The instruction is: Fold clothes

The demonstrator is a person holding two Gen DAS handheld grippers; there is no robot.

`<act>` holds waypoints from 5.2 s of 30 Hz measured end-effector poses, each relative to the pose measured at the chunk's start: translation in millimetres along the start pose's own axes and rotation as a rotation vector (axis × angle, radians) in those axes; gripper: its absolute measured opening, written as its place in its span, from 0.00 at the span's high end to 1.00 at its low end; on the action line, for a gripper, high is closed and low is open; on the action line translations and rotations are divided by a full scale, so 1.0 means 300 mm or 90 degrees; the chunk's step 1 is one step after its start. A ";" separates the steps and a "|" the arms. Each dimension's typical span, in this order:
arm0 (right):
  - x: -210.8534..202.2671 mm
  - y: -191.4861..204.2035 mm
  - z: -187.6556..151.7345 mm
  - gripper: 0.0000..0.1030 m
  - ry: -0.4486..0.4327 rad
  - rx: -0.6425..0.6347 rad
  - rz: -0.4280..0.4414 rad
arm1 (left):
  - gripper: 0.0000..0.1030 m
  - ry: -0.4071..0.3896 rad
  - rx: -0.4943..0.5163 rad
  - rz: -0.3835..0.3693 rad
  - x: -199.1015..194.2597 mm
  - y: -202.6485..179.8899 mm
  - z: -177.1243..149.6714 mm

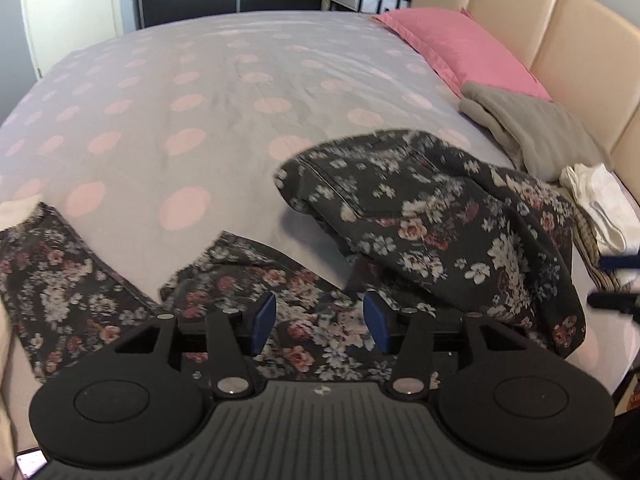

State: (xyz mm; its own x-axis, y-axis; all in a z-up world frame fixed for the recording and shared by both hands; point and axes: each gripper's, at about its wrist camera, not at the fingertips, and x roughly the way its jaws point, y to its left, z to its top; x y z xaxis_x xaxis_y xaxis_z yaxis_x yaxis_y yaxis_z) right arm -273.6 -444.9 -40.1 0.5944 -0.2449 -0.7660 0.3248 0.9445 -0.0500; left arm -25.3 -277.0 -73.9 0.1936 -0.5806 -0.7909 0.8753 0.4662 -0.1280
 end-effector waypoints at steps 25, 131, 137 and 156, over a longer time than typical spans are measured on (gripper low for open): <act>0.274 -0.440 0.084 0.87 -0.026 0.372 0.099 | 0.98 0.047 -0.150 -0.111 0.392 0.016 0.173; 0.274 0.402 -0.100 0.93 0.194 0.005 0.339 | 0.99 0.220 -0.013 -0.046 -0.350 0.128 -0.451; 0.277 0.435 -0.135 0.93 0.200 -0.014 0.331 | 0.59 0.166 -0.026 -0.008 -0.363 0.141 -0.428; 0.125 0.391 -0.086 0.59 0.115 0.051 0.338 | 0.92 0.064 0.054 -0.078 -0.408 0.012 -0.376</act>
State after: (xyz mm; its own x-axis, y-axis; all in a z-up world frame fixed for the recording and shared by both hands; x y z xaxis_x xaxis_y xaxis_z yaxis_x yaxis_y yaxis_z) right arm -232.3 -337.7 -91.2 0.5586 0.3074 -0.7704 0.0748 0.9063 0.4159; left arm -95.9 -128.8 -45.1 0.0410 -0.5583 -0.8286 0.9246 0.3356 -0.1804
